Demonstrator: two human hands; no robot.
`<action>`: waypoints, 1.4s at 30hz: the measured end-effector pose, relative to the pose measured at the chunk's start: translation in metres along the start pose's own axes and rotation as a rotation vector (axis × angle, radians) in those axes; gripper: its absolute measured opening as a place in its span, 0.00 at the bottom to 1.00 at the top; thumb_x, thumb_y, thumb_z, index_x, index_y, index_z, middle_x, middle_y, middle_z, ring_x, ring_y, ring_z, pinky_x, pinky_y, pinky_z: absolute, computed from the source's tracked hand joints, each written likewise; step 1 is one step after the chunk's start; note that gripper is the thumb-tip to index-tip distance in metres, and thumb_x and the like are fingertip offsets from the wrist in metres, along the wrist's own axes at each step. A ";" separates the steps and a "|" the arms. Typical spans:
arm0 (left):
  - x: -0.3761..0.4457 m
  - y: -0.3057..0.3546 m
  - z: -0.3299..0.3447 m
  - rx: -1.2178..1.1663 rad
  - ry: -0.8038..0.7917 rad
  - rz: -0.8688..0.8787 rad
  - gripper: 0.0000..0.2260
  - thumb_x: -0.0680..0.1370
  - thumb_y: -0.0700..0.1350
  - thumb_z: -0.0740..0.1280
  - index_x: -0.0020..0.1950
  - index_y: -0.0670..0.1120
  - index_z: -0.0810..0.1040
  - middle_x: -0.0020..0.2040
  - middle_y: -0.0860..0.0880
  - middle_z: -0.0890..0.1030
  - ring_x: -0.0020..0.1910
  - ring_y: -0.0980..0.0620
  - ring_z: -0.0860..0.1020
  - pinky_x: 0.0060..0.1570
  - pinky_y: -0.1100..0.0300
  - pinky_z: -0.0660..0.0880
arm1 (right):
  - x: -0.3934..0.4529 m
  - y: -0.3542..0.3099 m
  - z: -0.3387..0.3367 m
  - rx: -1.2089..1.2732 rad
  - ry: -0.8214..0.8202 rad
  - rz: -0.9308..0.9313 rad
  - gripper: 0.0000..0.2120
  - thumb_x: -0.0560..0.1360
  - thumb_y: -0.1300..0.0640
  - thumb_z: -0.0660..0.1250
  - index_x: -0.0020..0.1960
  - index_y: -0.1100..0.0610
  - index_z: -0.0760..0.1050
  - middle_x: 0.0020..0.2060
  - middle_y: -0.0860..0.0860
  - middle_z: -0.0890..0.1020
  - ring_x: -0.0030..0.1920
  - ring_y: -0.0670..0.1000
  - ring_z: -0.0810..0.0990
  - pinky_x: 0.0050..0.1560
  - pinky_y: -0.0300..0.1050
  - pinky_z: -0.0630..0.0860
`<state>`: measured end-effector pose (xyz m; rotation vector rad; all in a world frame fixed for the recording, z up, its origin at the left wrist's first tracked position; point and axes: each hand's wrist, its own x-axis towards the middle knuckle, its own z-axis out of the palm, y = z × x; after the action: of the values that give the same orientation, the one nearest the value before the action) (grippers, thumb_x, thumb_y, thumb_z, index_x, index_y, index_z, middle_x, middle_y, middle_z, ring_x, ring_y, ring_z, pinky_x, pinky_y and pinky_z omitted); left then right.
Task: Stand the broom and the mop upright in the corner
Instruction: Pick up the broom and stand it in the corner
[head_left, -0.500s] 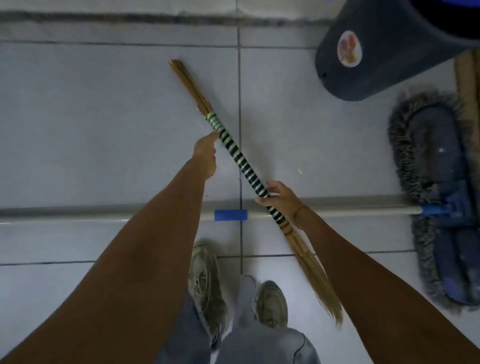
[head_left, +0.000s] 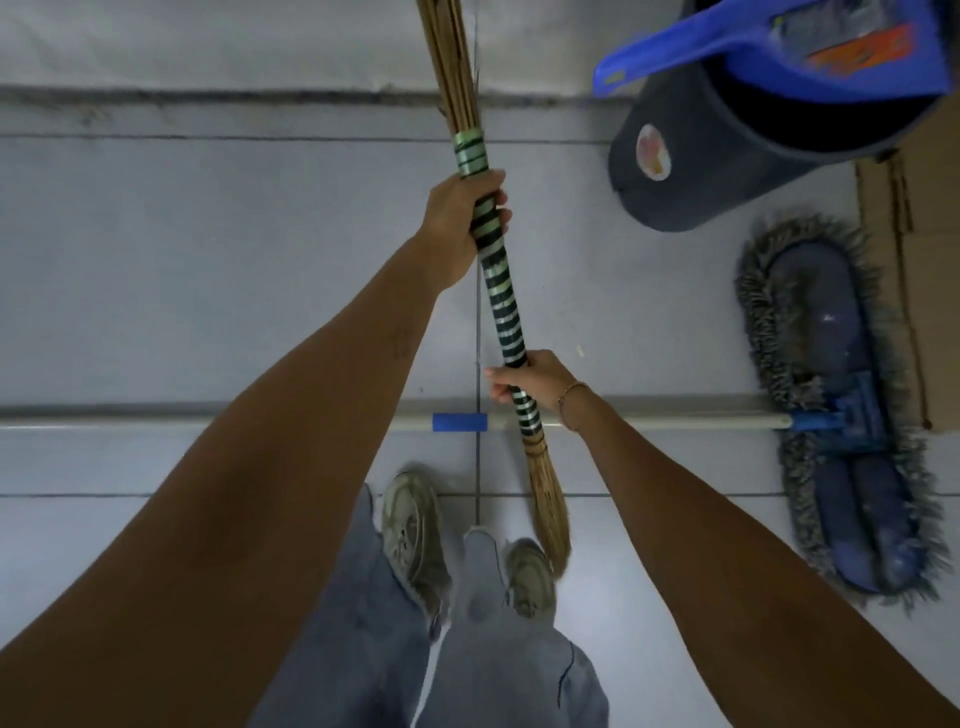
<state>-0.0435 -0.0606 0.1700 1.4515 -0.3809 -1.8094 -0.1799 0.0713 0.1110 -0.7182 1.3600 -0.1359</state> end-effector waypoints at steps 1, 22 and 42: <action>-0.025 0.021 0.013 0.027 -0.023 0.021 0.05 0.76 0.38 0.66 0.40 0.43 0.73 0.34 0.47 0.74 0.30 0.51 0.74 0.38 0.57 0.75 | -0.025 -0.016 0.000 -0.001 0.009 -0.020 0.06 0.72 0.58 0.70 0.38 0.59 0.78 0.34 0.54 0.82 0.34 0.47 0.80 0.43 0.38 0.79; -0.442 0.338 0.344 0.493 -0.629 0.501 0.05 0.78 0.37 0.62 0.44 0.45 0.71 0.36 0.48 0.72 0.35 0.52 0.73 0.43 0.55 0.73 | -0.488 -0.248 -0.079 0.158 0.548 -0.431 0.12 0.74 0.56 0.68 0.33 0.54 0.72 0.29 0.48 0.77 0.27 0.38 0.76 0.34 0.33 0.73; -0.575 0.107 0.611 0.890 -1.209 0.662 0.10 0.81 0.49 0.57 0.52 0.42 0.68 0.40 0.50 0.76 0.37 0.56 0.79 0.49 0.53 0.78 | -0.675 -0.026 -0.236 0.333 0.983 -0.273 0.11 0.71 0.54 0.71 0.39 0.61 0.75 0.38 0.57 0.78 0.41 0.53 0.76 0.48 0.50 0.74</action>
<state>-0.5376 0.1436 0.8257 0.3265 -2.1629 -1.7619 -0.5496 0.2871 0.6848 -0.5543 2.0810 -1.0139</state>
